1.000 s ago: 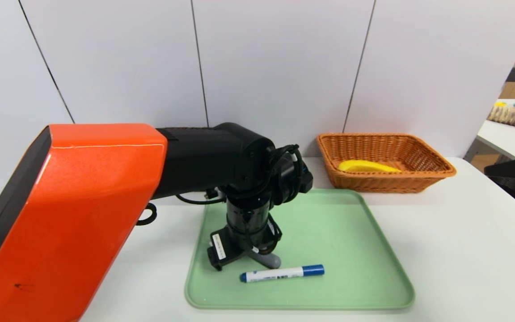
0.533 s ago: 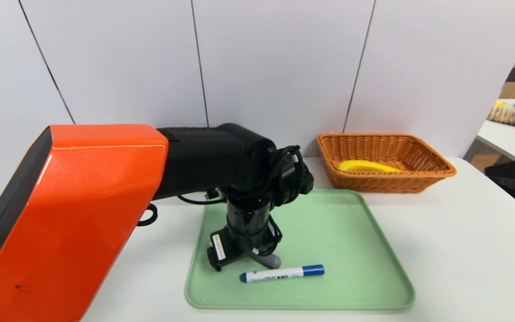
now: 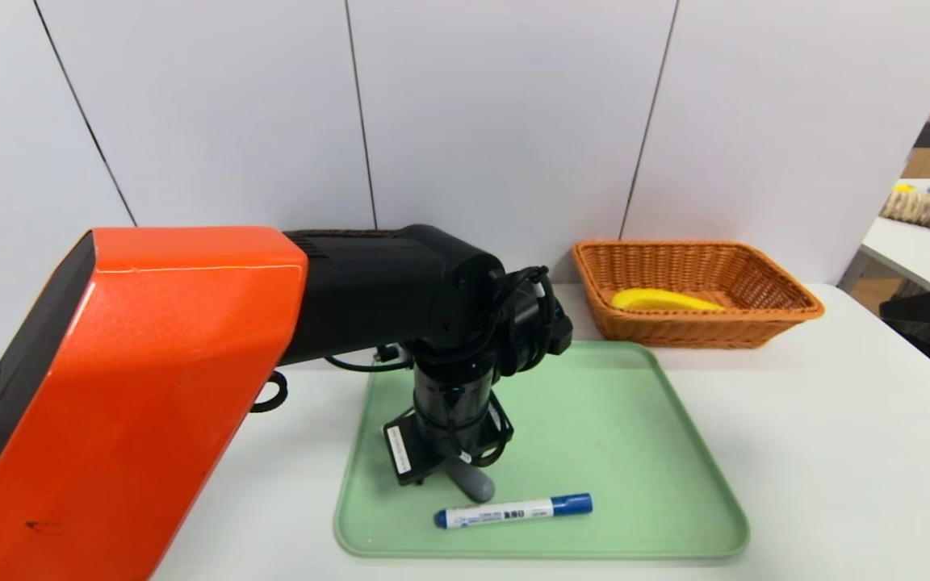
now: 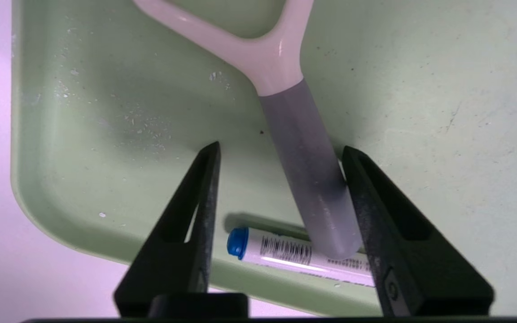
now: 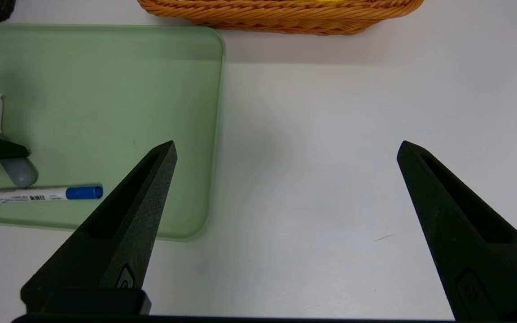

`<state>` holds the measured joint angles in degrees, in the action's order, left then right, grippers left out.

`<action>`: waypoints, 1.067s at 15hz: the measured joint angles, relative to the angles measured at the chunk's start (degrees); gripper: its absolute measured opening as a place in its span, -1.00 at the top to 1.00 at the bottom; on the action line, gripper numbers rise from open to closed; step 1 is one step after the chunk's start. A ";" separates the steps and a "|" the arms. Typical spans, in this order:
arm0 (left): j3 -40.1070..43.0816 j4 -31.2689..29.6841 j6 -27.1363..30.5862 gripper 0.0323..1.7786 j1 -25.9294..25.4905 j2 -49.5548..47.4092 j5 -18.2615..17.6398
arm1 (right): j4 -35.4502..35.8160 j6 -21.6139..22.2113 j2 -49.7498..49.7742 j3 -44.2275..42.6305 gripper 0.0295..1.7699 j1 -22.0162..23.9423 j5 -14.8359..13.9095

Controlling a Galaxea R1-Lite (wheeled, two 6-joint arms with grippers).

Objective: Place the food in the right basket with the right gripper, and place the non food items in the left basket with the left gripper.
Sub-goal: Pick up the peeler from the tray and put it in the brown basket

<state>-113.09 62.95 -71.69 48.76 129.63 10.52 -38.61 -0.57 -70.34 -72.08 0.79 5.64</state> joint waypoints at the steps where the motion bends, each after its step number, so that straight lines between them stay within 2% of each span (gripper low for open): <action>1: -0.02 -0.09 -0.02 0.10 0.00 -0.01 0.00 | -0.02 0.05 0.20 0.00 -0.92 0.00 0.30; 2: 0.00 -0.20 0.02 0.24 0.00 -0.06 -0.02 | -0.02 0.05 0.44 0.01 -0.92 0.06 0.85; 3: 0.00 -0.26 0.06 0.72 0.00 -0.12 -0.02 | -0.02 0.05 0.66 0.01 -0.92 0.28 1.38; 13: 0.00 -0.30 0.55 0.72 -0.01 -1.41 0.22 | 0.16 0.16 1.60 1.48 -0.92 0.69 1.60; 16: 0.00 -0.24 2.71 0.72 0.88 -3.40 0.44 | 0.16 0.16 1.66 2.44 -0.92 0.68 1.60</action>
<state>-113.09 62.71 -68.99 49.64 126.23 10.96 -38.45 -0.41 -68.68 -69.64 1.48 7.24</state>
